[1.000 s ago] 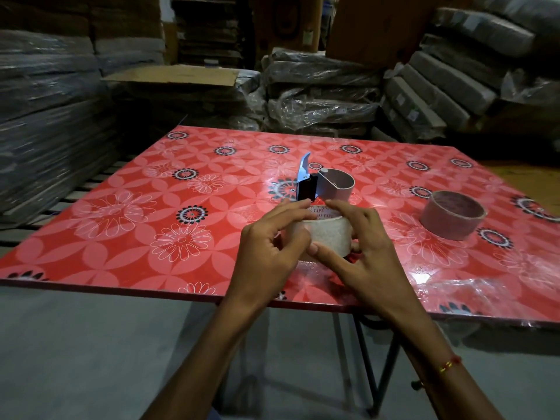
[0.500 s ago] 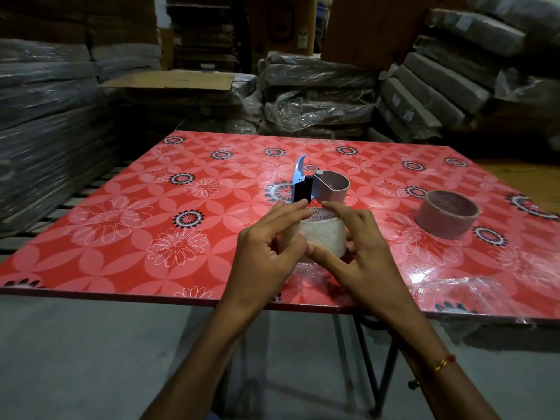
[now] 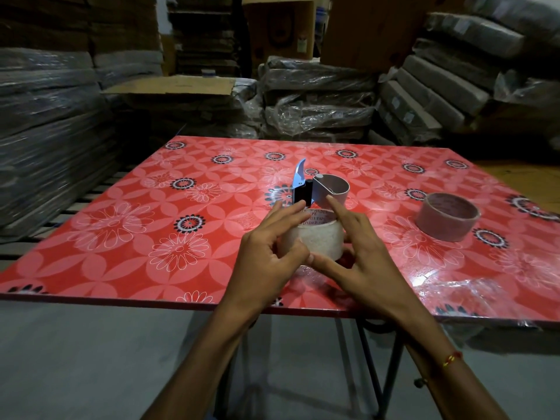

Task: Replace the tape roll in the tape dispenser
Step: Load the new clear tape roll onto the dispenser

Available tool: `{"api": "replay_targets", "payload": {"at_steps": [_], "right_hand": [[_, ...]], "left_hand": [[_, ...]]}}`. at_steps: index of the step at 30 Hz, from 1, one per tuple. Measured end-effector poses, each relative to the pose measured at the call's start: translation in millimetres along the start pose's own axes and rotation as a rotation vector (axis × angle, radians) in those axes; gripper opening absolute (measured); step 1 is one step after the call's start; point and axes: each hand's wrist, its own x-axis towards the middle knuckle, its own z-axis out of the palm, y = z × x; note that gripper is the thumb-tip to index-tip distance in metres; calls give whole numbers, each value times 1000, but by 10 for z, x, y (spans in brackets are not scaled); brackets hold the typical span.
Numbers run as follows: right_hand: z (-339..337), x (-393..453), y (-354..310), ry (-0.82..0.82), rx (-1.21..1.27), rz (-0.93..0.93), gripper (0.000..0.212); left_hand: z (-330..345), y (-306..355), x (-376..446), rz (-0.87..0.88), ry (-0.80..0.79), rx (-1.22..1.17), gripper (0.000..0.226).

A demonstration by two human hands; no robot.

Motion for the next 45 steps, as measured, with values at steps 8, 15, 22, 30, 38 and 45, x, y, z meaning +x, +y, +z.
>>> {"api": "replay_targets", "payload": {"at_steps": [8,15,22,30,38,45], "right_hand": [[-11,6,-1,43,77,36,94],[-10,12,-4,34,85,40,95],[-70,27,35,-49,184,67,88],[-44,24,12,-16,133,54,69],[-45,8,-3,35,150,63,69],[-38,12,-8,43,171,67,65]], "left_hand": [[2,12,17,57,-46,42,57],[6,1,25,76,-50,66,52],[27,5,30,52,-53,80,53],[70,24,6,80,-54,222,58],[83,-6,-5,114,-63,291,63],[87,-9,2,105,-59,275,60]]}}
